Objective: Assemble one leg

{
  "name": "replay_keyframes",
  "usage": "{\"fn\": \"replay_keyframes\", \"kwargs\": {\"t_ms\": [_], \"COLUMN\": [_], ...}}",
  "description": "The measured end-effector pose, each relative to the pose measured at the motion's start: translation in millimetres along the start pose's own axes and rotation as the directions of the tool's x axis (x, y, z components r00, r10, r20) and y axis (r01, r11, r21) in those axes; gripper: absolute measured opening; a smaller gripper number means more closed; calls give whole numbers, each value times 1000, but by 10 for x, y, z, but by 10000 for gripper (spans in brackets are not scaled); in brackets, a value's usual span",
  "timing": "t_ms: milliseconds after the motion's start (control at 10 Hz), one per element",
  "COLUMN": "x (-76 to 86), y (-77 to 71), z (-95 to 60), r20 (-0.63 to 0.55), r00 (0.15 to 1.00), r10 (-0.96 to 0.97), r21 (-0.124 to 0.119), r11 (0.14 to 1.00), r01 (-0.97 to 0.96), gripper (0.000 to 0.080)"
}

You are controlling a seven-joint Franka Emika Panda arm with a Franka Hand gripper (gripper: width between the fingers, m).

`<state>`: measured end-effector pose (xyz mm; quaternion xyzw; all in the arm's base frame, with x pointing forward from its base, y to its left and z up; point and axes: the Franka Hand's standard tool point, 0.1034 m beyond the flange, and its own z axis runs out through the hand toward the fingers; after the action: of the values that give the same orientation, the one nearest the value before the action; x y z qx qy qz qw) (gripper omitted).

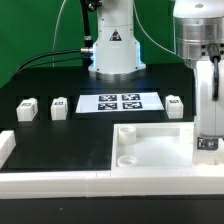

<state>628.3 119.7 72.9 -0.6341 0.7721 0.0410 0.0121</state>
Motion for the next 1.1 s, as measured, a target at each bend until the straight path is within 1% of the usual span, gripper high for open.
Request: {"fn": "replay_keyframes", "kwargs": {"t_ms": [300,500,600,800,900,1100], "x": [-6,4,4,0,2,-4], "y": [4,2,-3,-8,-9,-10], "z": [6,9,12,6,7,4], "r20": [0,-1,-1,1,1,-5], "r00": [998,957,901,806,720,515], "r10": [-68,-290,-434,-592,-694,-857], "r21": [-1,-6,-7,-7,-7,-14], "r11": [998,957,901,806,720,515], "r01": [68,290,434,592,694,857], "gripper": [649,649,649,649,649,649]}}
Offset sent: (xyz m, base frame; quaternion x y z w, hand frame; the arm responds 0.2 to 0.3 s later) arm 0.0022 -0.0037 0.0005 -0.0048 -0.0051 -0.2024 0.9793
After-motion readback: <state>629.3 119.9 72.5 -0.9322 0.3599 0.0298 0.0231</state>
